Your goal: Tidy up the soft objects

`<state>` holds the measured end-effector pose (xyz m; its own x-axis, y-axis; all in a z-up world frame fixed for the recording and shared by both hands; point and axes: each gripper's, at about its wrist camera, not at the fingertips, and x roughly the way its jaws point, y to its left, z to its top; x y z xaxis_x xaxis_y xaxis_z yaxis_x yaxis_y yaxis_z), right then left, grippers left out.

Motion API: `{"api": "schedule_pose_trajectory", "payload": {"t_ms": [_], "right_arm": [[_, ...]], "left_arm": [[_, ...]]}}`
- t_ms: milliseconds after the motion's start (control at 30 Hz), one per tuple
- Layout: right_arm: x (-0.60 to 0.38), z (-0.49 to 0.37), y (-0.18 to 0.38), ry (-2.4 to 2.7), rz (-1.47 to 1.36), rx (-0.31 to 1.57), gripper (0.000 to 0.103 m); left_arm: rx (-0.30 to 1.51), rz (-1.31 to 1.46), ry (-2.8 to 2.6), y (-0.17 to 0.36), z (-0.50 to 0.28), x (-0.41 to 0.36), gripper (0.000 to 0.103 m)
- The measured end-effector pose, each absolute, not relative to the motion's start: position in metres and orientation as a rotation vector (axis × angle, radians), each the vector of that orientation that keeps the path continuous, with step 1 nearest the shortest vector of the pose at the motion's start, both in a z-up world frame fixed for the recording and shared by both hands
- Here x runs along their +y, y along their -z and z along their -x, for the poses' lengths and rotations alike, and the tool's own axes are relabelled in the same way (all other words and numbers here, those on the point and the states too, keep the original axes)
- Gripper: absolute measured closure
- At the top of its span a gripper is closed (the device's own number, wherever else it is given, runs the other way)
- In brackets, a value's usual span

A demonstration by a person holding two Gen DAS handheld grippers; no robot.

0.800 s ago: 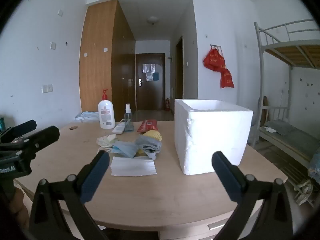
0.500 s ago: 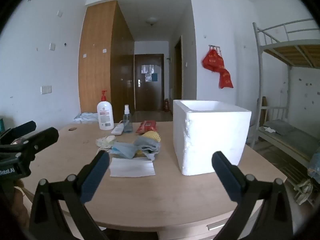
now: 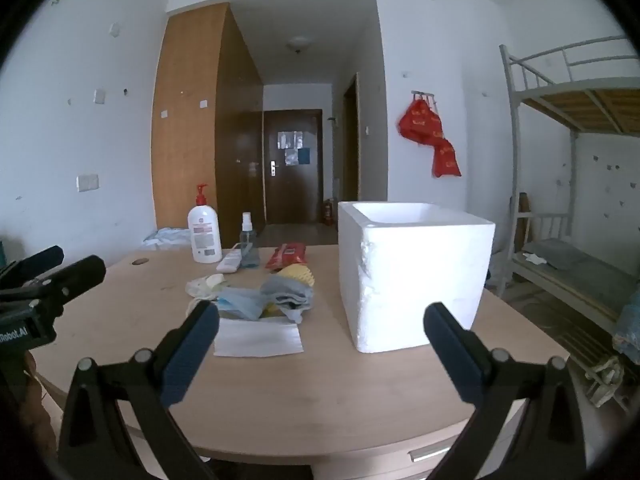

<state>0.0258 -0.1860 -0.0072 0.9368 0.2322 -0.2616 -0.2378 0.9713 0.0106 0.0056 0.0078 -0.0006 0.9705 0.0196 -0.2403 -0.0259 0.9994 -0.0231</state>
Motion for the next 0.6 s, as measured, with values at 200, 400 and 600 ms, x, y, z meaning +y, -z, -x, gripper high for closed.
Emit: {"api": "schedule_pose_trajectory", "payload": {"t_ms": [200, 400, 600], "right_arm": [[-0.1868, -0.029, 0.0079, -0.242, 0.015, 0.261, 0.0], [-0.1871, -0.029, 0.0097, -0.239, 0.011, 0.253, 0.0], [-0.188, -0.0291, 0.0107, -0.243, 0.005, 0.248, 0.0]], "left_arm": [[0.239, 0.031, -0.023, 0.0012, -0.0042, 0.0088, 0.0], [0.232, 0.03, -0.021, -0.0015, -0.0015, 0.0103, 0.0], [0.228, 0.03, -0.022, -0.0009, -0.0015, 0.0112, 0.0]]}}
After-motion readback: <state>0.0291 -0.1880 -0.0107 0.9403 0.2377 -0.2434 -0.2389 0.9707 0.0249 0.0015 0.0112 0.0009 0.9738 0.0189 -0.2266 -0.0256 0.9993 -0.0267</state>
